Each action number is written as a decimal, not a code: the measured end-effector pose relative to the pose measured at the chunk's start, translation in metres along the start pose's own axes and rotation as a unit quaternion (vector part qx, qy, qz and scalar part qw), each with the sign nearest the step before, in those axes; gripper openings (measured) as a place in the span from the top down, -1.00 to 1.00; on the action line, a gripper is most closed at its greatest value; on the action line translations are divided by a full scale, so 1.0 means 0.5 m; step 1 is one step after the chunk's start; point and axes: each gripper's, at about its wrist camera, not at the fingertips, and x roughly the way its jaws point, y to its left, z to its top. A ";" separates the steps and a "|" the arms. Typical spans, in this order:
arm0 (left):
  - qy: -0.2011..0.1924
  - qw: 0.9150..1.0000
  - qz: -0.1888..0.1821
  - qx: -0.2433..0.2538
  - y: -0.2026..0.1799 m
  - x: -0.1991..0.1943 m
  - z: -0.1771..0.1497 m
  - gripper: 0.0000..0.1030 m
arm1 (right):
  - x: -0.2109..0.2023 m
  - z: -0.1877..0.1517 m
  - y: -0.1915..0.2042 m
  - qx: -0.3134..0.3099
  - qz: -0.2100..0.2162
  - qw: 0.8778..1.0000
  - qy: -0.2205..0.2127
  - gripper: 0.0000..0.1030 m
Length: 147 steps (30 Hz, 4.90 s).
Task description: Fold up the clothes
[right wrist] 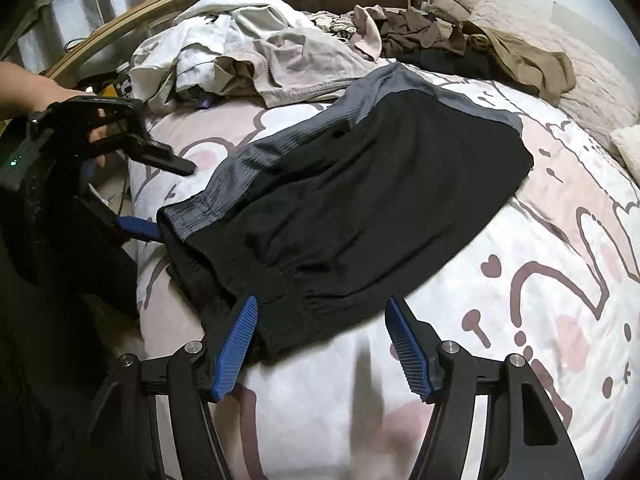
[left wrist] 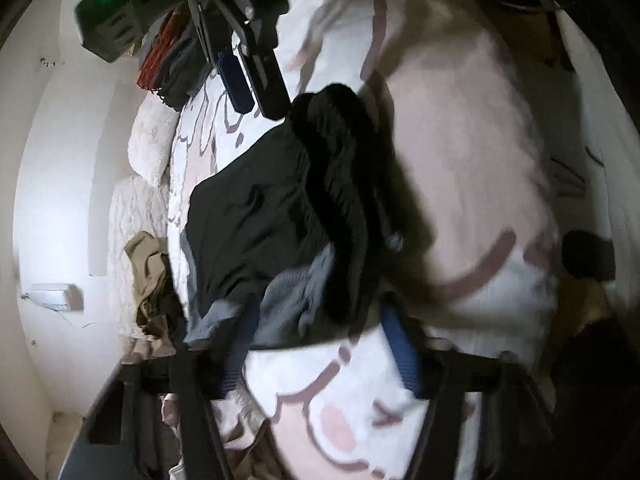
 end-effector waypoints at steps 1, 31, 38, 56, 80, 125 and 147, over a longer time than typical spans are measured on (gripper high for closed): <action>0.005 1.000 -0.012 -0.017 0.009 0.001 0.008 0.76 | 0.000 -0.002 0.007 -0.009 -0.002 1.000 0.000 -0.29; -0.025 0.994 -0.074 -0.080 0.029 0.003 0.067 0.75 | -0.017 -0.104 0.128 -0.219 -0.119 0.968 -0.026 -0.29; -0.031 0.995 -0.073 -0.068 0.023 0.008 0.067 0.75 | -0.012 -0.172 0.148 -0.343 -0.206 0.916 -0.019 -0.29; -0.034 0.992 -0.081 -0.091 0.027 0.016 0.070 0.69 | 0.092 -0.171 0.165 -0.567 -0.245 0.779 -0.109 -0.29; -0.050 0.992 0.052 -0.102 0.016 0.013 0.037 -0.46 | 0.012 0.069 0.101 -0.242 -0.096 0.962 -0.088 0.53; -0.109 0.928 -0.059 -0.352 0.232 -0.324 0.103 0.65 | -0.353 0.079 0.246 -0.243 -0.084 0.963 -0.086 0.62; 0.028 0.810 -0.224 -0.541 0.408 0.229 -0.128 0.65 | 0.132 0.303 -0.139 -0.124 -0.025 0.988 0.092 0.62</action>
